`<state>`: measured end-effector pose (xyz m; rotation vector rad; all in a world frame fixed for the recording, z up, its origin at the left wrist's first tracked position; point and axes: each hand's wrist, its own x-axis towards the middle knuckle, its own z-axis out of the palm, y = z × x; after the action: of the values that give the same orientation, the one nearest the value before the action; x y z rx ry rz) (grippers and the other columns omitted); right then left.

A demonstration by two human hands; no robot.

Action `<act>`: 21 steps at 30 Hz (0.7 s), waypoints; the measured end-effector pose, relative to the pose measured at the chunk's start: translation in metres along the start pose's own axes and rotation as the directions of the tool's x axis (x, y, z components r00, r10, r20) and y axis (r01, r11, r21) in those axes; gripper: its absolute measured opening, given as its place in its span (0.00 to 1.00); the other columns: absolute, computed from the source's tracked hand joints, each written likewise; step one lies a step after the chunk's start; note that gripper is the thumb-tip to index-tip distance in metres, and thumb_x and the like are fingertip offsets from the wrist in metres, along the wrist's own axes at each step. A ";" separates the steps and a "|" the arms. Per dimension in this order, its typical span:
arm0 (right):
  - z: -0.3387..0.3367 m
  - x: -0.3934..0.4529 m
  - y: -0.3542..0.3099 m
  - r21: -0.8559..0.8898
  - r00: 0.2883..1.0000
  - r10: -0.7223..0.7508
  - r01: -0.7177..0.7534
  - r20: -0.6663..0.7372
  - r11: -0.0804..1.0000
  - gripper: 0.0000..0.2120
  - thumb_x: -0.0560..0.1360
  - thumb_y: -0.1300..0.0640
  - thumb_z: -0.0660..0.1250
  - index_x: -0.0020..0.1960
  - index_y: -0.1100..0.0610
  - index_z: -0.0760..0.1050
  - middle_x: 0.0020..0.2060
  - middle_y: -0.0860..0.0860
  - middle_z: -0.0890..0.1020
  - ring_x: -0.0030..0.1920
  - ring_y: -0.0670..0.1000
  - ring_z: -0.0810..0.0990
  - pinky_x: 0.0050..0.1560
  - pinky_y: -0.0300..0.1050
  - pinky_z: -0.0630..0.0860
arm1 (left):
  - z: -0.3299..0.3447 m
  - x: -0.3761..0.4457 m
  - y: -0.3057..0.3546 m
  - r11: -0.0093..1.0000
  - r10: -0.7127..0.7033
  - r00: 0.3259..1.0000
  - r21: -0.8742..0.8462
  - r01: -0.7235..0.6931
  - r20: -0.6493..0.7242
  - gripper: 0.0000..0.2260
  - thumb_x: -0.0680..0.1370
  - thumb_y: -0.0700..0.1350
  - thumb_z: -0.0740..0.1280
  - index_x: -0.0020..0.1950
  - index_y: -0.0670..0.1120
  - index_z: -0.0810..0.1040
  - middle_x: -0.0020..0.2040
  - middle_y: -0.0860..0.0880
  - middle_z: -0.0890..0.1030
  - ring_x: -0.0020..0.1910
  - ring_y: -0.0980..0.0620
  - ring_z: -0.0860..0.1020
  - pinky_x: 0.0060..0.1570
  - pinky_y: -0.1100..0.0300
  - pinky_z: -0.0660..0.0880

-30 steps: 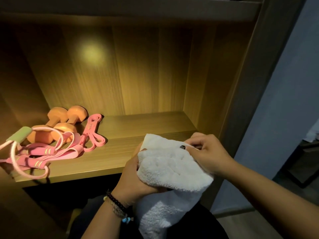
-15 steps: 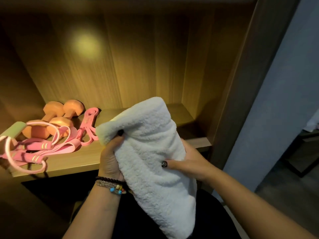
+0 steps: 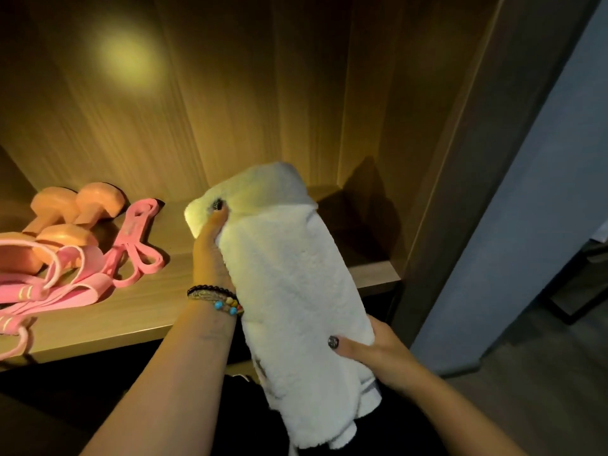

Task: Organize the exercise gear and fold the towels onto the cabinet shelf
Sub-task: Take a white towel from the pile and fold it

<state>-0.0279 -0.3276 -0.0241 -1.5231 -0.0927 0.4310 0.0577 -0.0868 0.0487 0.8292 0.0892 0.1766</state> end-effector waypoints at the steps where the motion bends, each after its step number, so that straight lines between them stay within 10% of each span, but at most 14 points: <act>1: -0.001 0.002 0.004 0.061 0.997 0.017 -0.013 -0.072 0.998 0.41 0.52 0.37 0.81 0.61 0.50 0.76 0.56 0.47 0.83 0.56 0.48 0.82 0.54 0.44 0.79 | 0.007 0.006 -0.005 1.000 -0.022 0.999 -0.013 0.022 0.043 0.14 0.76 0.48 0.67 0.59 0.45 0.82 0.56 0.44 0.83 0.56 0.45 0.81 0.55 0.50 0.78; 6: -0.003 0.016 -0.001 0.255 0.910 0.191 -0.098 -0.367 0.962 0.33 0.48 0.37 0.76 0.50 0.50 0.81 0.43 0.47 0.86 0.45 0.51 0.85 0.40 0.44 0.78 | 0.035 0.040 -0.020 0.922 -0.262 0.965 0.288 0.258 -0.025 0.34 0.66 0.50 0.76 0.70 0.45 0.72 0.64 0.41 0.78 0.61 0.40 0.77 0.65 0.44 0.72; 9: -0.005 0.026 -0.016 0.237 0.857 0.212 -0.109 -0.469 0.965 0.24 0.57 0.39 0.77 0.48 0.49 0.80 0.42 0.50 0.85 0.43 0.52 0.84 0.36 0.43 0.77 | 0.043 0.048 -0.022 0.803 -0.299 0.947 0.506 0.316 -0.117 0.49 0.57 0.57 0.80 0.73 0.47 0.64 0.60 0.42 0.79 0.53 0.41 0.81 0.52 0.48 0.79; 11: -0.006 0.035 -0.027 0.180 0.827 0.164 -0.077 -0.537 0.981 0.18 0.64 0.44 0.76 0.50 0.49 0.78 0.44 0.50 0.84 0.43 0.52 0.83 0.37 0.44 0.77 | 0.046 0.043 -0.024 0.677 -0.332 0.936 0.661 0.325 -0.120 0.49 0.55 0.63 0.80 0.70 0.50 0.66 0.52 0.46 0.81 0.44 0.47 0.81 0.36 0.57 0.79; 16: -0.001 0.044 -0.047 0.088 0.804 0.056 -0.005 -0.592 0.996 0.16 0.73 0.46 0.70 0.57 0.49 0.73 0.52 0.49 0.78 0.52 0.52 0.78 0.55 0.53 0.77 | 0.042 0.015 -0.019 0.500 -0.486 0.864 0.769 0.397 -0.130 0.27 0.53 0.66 0.75 0.50 0.59 0.81 0.41 0.57 0.84 0.46 0.54 0.77 0.38 0.58 0.72; 21: 0.006 0.015 -0.044 -0.248 0.821 -0.081 -0.076 -0.565 0.966 0.22 0.77 0.44 0.62 0.69 0.42 0.62 0.64 0.46 0.68 0.56 0.48 0.72 0.53 0.45 0.70 | 0.024 -0.001 -0.038 0.690 -0.269 0.943 0.644 0.330 -0.195 0.28 0.65 0.46 0.79 0.62 0.51 0.73 0.51 0.50 0.84 0.46 0.52 0.83 0.33 0.61 0.78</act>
<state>-0.0061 -0.3166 0.0160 -1.8562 0.3365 -0.0655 0.0647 -0.1294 0.0369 1.5226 0.3887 -0.1518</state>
